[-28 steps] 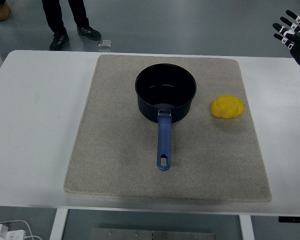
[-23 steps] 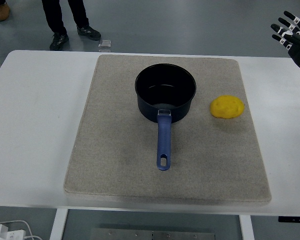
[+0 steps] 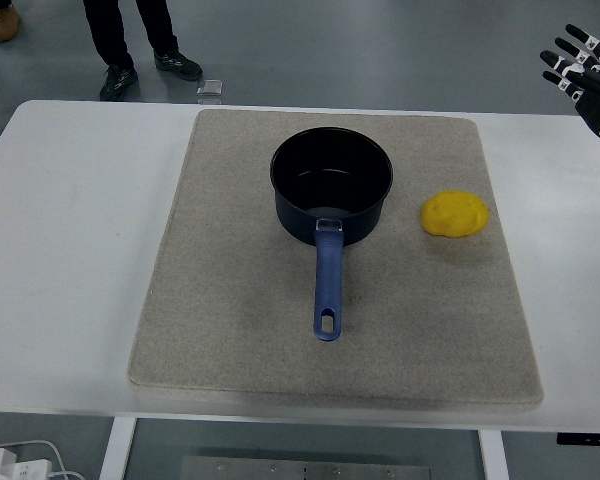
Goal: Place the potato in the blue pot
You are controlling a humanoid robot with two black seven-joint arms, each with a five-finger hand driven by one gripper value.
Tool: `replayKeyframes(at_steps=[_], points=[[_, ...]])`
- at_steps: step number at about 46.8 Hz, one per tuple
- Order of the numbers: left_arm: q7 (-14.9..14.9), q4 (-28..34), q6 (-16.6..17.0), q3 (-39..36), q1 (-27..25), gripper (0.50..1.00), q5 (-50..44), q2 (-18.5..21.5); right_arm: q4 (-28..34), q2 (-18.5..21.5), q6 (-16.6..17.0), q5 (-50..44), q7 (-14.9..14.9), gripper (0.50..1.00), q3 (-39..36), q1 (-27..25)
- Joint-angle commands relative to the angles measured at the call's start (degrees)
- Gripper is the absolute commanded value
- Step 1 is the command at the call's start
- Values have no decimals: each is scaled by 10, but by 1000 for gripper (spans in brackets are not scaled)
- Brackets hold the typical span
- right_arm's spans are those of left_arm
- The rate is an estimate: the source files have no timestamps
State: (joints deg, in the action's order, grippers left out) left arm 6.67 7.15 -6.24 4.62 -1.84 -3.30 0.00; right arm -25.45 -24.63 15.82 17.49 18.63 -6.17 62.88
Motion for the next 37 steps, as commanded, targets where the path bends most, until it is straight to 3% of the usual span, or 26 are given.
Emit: replayKeyframes(at_steps=[1,23,37], points=[[0,1,0,0,0,1000,0,0,0,-2,0,0,0,921,0,2],[0,1,0,-1,0,1000,0,0,-1,-2,0,-11,0,921,7,-6],[0,1,0,0,0,1000,0,0,-4,-2,21,-177,5,924,7,-7]])
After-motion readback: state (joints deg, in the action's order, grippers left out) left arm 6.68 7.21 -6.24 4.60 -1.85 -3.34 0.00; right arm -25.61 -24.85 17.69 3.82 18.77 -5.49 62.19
